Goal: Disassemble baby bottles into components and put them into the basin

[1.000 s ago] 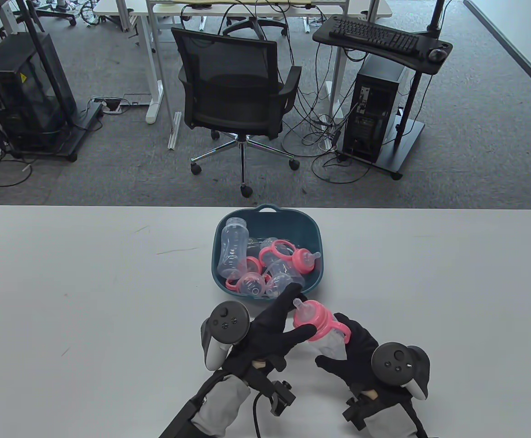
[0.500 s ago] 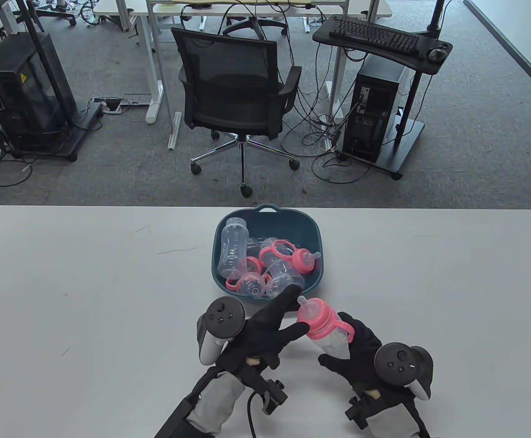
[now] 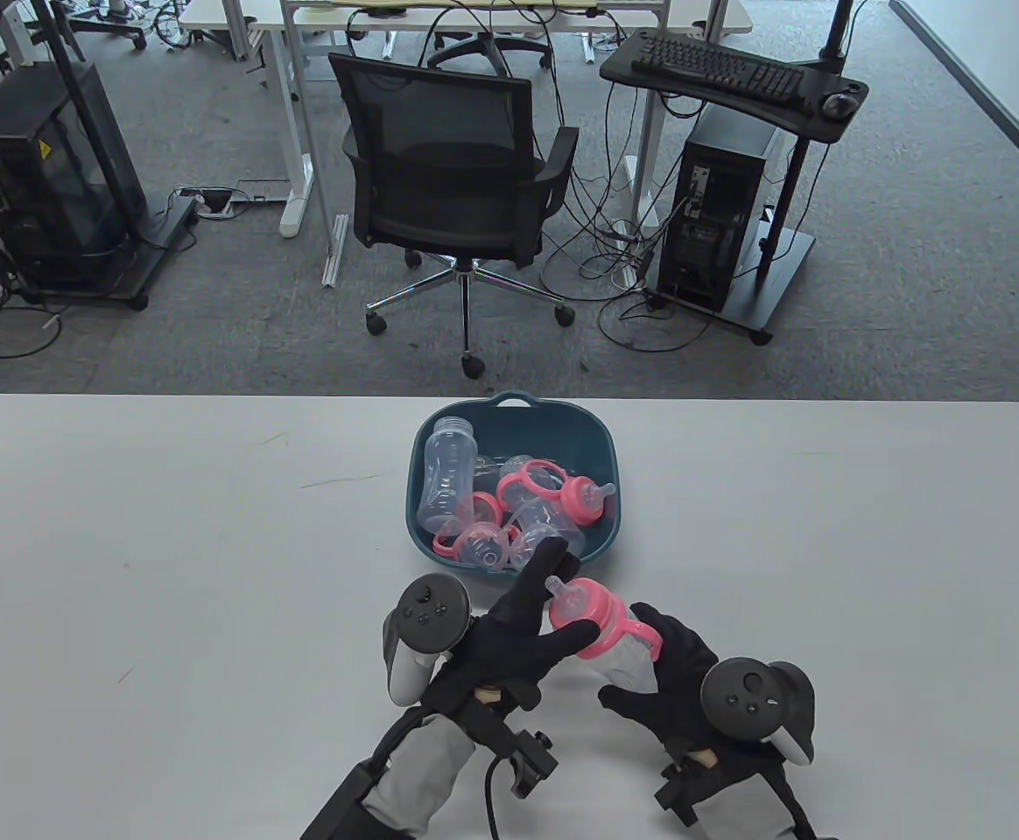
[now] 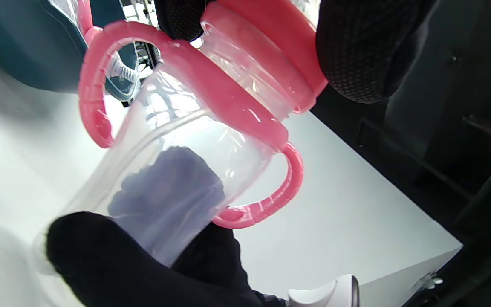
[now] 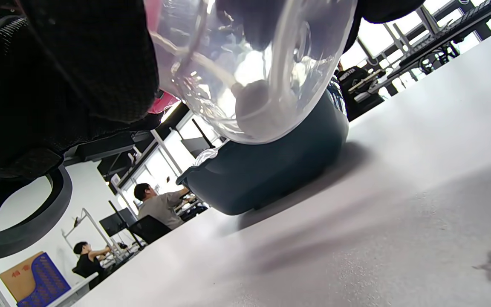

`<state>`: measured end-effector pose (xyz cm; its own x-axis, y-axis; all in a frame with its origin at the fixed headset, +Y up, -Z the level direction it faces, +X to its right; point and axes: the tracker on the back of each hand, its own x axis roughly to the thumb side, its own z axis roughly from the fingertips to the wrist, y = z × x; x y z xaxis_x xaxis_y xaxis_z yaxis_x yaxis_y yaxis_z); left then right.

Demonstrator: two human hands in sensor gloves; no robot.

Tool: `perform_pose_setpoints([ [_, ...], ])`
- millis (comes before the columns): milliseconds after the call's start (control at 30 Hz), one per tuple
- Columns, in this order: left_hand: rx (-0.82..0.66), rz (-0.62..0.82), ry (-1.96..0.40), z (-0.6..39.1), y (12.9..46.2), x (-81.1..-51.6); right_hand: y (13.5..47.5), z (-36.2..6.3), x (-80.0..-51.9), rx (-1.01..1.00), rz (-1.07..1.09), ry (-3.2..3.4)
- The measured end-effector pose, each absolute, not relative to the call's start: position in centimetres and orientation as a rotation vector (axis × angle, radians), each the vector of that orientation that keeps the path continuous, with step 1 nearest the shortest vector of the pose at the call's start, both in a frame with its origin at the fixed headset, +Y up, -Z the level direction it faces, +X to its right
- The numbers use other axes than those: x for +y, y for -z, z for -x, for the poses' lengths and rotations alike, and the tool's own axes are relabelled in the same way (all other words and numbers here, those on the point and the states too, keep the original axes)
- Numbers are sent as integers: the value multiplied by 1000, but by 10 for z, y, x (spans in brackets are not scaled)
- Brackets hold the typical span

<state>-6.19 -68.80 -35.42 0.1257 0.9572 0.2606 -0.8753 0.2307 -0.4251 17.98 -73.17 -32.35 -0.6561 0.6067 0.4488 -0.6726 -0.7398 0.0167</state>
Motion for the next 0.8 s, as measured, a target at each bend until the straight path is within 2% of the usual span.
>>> perform_pose_setpoints([
  [467,-558,277,-1289,64,360,-691,326,-183,-731,-174,-544,-2377],
  [800,-528,174,-1343,68,357,-687,325,-181,-731,-171,-542,-2367],
])
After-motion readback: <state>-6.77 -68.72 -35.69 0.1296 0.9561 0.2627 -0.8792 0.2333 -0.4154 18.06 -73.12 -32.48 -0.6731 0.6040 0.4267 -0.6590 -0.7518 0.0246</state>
